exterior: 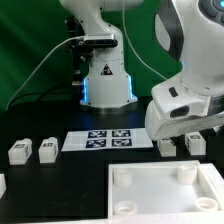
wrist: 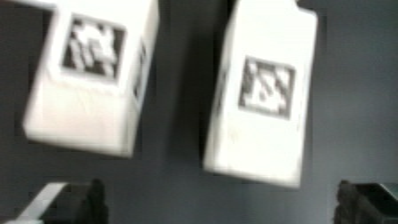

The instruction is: Assemble one leg

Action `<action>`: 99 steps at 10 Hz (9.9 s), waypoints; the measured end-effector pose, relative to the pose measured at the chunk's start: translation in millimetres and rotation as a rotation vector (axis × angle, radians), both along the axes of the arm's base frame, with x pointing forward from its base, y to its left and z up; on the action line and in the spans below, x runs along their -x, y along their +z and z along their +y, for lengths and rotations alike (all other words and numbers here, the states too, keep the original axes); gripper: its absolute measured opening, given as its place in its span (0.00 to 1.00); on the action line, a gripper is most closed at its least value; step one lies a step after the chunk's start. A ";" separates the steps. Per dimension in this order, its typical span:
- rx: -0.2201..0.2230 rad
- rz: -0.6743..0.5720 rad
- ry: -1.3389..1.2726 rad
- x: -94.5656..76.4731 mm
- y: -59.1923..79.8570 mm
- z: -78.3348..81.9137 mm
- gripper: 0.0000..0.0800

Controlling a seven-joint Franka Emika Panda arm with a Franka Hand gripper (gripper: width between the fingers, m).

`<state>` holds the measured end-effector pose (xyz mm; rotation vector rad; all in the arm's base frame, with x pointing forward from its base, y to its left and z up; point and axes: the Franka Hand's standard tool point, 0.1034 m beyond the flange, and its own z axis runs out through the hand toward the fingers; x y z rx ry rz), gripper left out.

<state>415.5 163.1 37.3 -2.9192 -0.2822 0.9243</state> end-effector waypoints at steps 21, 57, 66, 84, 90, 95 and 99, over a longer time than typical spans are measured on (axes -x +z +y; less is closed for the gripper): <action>0.138 0.260 -0.059 30.8 -29.2 23.4 0.36; -0.107 -1.201 -0.119 -212.8 66.8 -52.0 0.37; -0.105 -1.192 -0.100 -197.6 36.5 -47.9 0.37; -0.101 -1.193 -0.131 -205.9 28.6 -44.6 0.81; -0.100 -1.044 -0.161 -208.2 66.4 -42.8 0.81; -0.095 -0.550 -0.150 -203.6 50.7 -44.9 0.81; -0.095 -0.549 -0.152 -208.5 45.1 -48.4 0.81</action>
Offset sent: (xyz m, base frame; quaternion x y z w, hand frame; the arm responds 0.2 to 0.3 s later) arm -0.0136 0.0009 0.0042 -0.0223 -0.0812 0.1207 0.9891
